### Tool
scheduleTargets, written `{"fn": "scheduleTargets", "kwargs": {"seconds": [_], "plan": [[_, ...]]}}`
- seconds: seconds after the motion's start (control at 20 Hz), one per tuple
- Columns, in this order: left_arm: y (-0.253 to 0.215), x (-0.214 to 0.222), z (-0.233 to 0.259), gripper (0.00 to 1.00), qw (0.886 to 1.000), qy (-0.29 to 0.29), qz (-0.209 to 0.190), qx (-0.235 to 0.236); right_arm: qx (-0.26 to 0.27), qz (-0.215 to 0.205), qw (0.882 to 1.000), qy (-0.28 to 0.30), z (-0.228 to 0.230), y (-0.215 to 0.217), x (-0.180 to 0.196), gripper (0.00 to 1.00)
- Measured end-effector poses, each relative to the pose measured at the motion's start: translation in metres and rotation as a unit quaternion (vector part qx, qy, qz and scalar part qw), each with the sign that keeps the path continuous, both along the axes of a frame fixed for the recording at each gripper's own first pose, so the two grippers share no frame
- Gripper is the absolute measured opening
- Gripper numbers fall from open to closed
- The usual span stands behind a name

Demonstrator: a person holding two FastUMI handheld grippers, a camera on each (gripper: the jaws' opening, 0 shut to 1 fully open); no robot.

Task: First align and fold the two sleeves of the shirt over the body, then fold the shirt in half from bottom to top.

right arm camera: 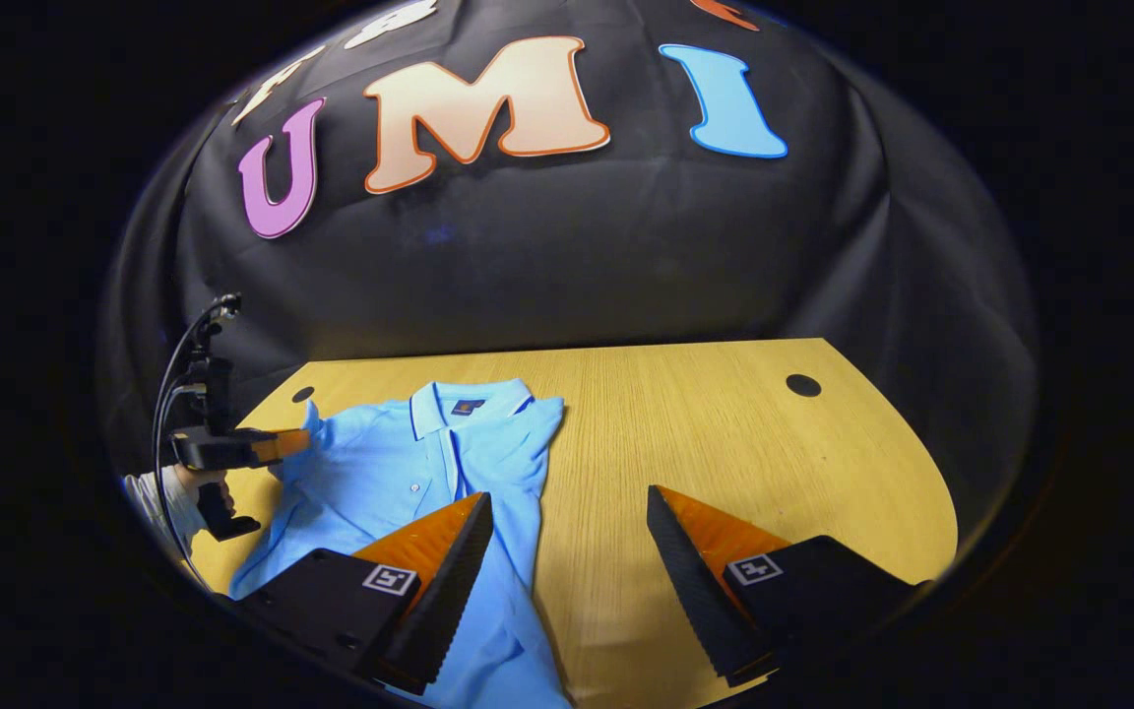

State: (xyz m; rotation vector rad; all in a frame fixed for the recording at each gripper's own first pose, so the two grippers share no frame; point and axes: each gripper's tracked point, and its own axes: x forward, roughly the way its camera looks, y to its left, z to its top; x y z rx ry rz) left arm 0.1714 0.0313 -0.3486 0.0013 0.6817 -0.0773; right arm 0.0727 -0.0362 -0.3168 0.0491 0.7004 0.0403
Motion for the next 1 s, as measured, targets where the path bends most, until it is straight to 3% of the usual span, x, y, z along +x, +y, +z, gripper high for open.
{"fn": "scheduleTargets", "kwargs": {"seconds": [0.1, 0.15, 0.4, 0.65, 0.8, 0.9, 1.0], "plan": [[-0.027, 0.0, 0.01, 0.0, 1.0, 0.002, -0.029, -0.01, 0.001, -0.003, 1.0, -0.001, 0.001, -0.001, -0.001, 0.94], [-0.042, -0.002, 0.014, 0.0, 0.999, 0.001, -0.04, -0.019, 0.002, -0.005, 1.0, 0.0, 0.002, -0.001, 0.0, 0.98], [-0.099, -0.007, 0.014, 0.0, 0.995, 0.014, -0.088, -0.045, 0.007, -0.002, 1.0, 0.003, -0.002, 0.012, -0.003, 0.98], [-0.118, -0.023, -0.025, 0.0, 0.991, 0.066, -0.104, -0.046, 0.004, 0.0, 1.0, 0.01, -0.008, 0.026, -0.01, 0.98], [-0.122, -0.028, -0.021, 0.0, 0.99, 0.056, -0.118, -0.059, 0.0, -0.001, 1.0, 0.007, -0.007, 0.033, -0.017, 0.94], [-0.124, -0.043, -0.013, 0.15, 0.986, 0.06, -0.129, -0.088, -0.002, -0.004, 1.0, -0.001, -0.002, 0.037, -0.025, 0.98], [-0.113, -0.054, -0.001, 0.66, 0.988, 0.039, -0.12, -0.086, 0.002, -0.001, 1.0, -0.005, 0.002, 0.042, -0.039, 0.98]]}}
